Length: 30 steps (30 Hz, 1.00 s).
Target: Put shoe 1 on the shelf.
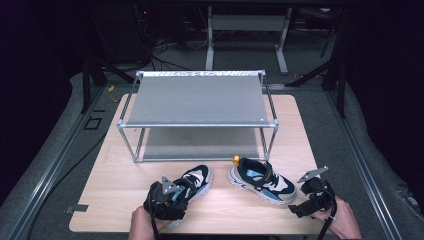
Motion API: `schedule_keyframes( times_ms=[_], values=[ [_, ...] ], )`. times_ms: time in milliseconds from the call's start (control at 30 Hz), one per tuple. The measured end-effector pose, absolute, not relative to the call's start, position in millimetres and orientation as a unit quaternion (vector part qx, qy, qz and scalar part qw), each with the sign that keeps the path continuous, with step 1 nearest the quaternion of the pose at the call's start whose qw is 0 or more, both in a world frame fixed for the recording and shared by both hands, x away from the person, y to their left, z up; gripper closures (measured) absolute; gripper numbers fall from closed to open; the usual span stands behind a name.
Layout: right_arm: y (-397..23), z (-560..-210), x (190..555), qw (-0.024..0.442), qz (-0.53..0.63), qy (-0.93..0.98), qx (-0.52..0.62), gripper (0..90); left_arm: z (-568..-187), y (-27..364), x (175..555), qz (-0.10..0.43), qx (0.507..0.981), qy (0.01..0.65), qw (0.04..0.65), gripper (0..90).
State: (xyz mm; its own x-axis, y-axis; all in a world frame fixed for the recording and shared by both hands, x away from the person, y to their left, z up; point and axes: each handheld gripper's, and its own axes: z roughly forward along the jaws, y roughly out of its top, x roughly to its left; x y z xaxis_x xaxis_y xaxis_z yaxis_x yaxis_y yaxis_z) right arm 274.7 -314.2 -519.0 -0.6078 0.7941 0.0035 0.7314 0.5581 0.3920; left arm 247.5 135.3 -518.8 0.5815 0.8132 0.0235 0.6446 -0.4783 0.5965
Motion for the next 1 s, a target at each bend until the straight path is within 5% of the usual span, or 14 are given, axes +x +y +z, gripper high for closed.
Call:
schedule_keyframes(
  times_ms=[1000],
  values=[
    [-315,-515,275,0.096,0.190,0.875,0.434,1.1,-491,144,264,0.204,0.805,0.462,0.310,24.7]
  ],
)
